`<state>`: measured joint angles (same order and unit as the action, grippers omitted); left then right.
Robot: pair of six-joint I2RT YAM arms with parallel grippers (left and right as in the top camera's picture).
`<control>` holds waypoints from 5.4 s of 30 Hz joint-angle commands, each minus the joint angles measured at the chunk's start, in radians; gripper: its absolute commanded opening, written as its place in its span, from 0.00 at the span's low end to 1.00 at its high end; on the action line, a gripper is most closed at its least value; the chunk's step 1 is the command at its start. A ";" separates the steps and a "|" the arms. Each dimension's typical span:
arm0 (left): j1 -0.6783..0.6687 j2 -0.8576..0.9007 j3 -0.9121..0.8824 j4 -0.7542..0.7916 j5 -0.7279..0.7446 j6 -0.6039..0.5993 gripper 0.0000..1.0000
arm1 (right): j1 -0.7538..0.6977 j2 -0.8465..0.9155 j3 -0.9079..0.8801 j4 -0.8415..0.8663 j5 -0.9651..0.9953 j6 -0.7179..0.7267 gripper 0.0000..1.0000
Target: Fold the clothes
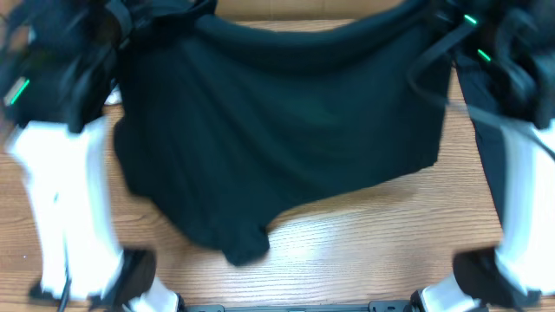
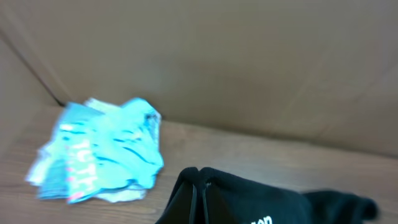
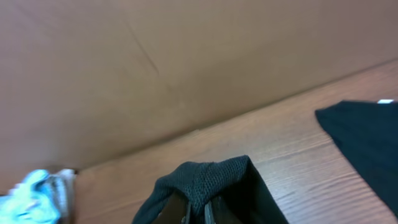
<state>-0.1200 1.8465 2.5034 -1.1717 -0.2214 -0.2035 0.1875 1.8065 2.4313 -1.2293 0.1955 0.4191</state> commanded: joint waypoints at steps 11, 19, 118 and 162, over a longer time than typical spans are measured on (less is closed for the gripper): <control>0.004 0.557 -0.007 0.274 -0.010 0.054 1.00 | -0.069 0.380 0.003 0.154 0.018 -0.023 1.00; 0.004 0.425 0.090 0.050 0.105 0.054 1.00 | -0.163 0.336 0.005 -0.014 -0.074 -0.026 1.00; 0.004 -0.111 -1.629 0.283 0.262 -0.294 0.04 | -0.246 0.141 -0.676 -0.163 -0.107 -0.022 0.93; 0.002 -0.198 -1.512 0.079 0.164 -0.269 0.04 | -0.283 0.098 -1.123 0.190 -0.306 -0.022 0.04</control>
<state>-0.1177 1.7058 0.9260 -1.0561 0.0383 -0.4877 -0.0872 1.9522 1.2636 -1.0222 -0.1299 0.3950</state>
